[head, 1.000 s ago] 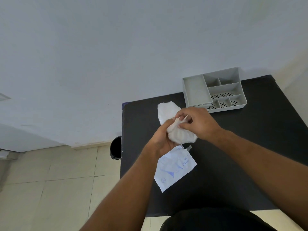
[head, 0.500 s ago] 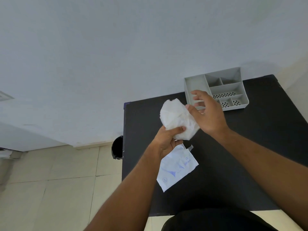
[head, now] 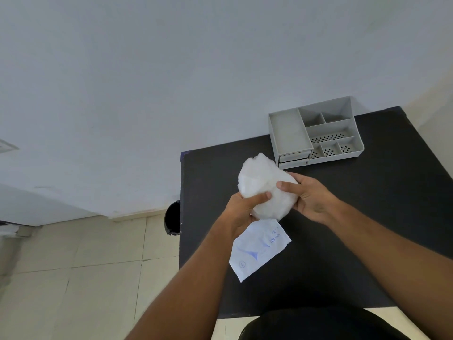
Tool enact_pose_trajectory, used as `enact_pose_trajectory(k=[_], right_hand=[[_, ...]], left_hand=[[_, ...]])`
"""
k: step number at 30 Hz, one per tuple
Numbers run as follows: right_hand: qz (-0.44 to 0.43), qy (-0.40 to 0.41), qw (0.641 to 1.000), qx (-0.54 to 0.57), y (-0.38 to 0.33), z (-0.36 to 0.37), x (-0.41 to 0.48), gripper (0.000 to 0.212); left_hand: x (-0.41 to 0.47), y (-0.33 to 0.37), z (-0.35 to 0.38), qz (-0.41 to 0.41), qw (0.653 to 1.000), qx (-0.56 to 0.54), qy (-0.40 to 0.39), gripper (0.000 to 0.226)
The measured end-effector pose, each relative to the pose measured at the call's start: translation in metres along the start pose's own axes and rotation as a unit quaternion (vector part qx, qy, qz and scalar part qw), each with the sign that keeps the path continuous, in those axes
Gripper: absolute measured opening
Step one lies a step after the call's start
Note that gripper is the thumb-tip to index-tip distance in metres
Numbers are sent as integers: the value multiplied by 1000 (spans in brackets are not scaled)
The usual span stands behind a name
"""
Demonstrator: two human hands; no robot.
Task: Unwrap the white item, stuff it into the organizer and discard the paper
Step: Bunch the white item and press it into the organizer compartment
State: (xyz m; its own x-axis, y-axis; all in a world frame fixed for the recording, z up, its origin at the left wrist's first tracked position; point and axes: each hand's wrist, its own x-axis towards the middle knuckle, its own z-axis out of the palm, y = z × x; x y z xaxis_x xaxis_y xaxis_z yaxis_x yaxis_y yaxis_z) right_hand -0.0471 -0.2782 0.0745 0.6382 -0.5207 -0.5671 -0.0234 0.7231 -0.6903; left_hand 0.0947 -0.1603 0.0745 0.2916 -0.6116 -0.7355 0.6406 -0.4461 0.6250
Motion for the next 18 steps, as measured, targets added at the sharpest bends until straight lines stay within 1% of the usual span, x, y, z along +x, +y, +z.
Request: enact_pose_trajectory(k=[2,5,8,11,14,16,18], right_hand=[[-13,-2,1000,9,-4,-1,1,47],[-42,12,999,20,-7,-1,6,51],[-55,44,997,31,-5,0,11,46],[-73,105,992,-17,-2,1,15,40],[-91,159,979,-86,1,4,19,40],[-89,163,975,-121,0,4,22,43],[-78,151,975,-140,-4,1,25,43]], left_hand=[[1,0,-6,-4,1000,29,-2,63],[-1,2,-9,6,999,25,-25,61],[-1,4,-9,11,999,20,-45,62],[0,6,-6,8,999,0,-54,58],[2,8,-2,11,1000,-8,-22,47],[10,8,-1,24,1000,11,10,45],[16,10,0,27,999,19,35,48]])
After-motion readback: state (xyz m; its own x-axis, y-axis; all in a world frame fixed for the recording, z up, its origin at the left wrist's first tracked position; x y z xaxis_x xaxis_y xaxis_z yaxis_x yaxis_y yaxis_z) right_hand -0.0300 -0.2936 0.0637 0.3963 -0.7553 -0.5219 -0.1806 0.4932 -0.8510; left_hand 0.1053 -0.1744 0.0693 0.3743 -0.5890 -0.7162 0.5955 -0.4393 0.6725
